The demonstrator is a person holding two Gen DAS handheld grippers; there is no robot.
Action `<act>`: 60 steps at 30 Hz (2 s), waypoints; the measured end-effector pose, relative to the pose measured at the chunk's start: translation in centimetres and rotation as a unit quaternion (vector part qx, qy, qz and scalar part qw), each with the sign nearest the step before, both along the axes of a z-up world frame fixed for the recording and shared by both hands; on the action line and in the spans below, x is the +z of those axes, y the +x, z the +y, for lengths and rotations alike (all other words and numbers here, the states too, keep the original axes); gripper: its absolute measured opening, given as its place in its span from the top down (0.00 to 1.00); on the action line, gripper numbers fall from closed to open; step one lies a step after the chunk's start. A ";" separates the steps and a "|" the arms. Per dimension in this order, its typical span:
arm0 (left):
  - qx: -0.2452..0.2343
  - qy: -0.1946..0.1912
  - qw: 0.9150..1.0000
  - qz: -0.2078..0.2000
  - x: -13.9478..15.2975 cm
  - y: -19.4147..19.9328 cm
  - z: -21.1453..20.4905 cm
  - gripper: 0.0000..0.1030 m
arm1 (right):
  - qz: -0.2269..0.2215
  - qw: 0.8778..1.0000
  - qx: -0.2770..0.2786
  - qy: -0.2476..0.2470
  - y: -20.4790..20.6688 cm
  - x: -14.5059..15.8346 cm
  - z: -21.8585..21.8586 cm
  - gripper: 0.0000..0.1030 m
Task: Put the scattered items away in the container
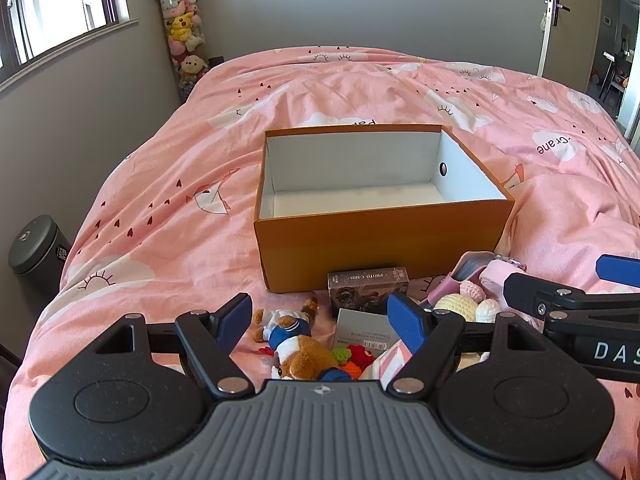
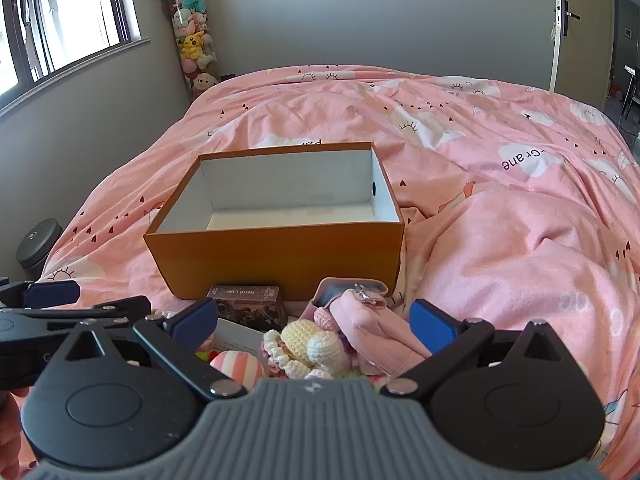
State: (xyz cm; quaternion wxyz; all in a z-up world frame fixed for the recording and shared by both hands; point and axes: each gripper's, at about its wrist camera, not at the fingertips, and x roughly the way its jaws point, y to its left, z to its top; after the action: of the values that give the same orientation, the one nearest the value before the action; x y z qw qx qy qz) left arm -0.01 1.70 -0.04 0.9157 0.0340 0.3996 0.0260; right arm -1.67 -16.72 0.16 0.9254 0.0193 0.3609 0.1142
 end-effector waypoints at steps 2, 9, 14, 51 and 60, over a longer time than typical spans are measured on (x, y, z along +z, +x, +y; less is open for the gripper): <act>0.001 0.000 1.000 0.001 -0.1 0.0 0.0 0.14 | 0.001 1.000 0.000 0.002 0.3 -0.1 0.2 0.00; 0.001 -0.002 1.000 0.006 -0.3 0.1 0.0 0.14 | 0.003 1.000 0.002 0.001 0.7 -0.4 0.5 0.00; 0.002 -0.003 1.000 0.009 -0.5 0.3 0.2 0.14 | 0.007 1.000 0.002 0.003 0.9 -0.6 0.5 0.00; -0.144 -0.085 0.977 0.129 -8.3 2.5 -1.6 0.17 | 0.150 0.986 0.066 -0.016 2.7 -8.6 -1.4 0.62; -0.139 -0.115 0.972 0.150 -10.6 4.2 -1.0 0.19 | 0.157 0.984 0.077 0.022 3.7 -9.8 -1.6 0.63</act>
State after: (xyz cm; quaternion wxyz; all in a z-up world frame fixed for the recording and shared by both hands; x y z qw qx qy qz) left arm 4.17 0.68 -10.61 0.8375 -0.0129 0.5243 -0.1535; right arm 1.98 -18.28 -9.68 0.8451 0.0297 0.4992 0.1891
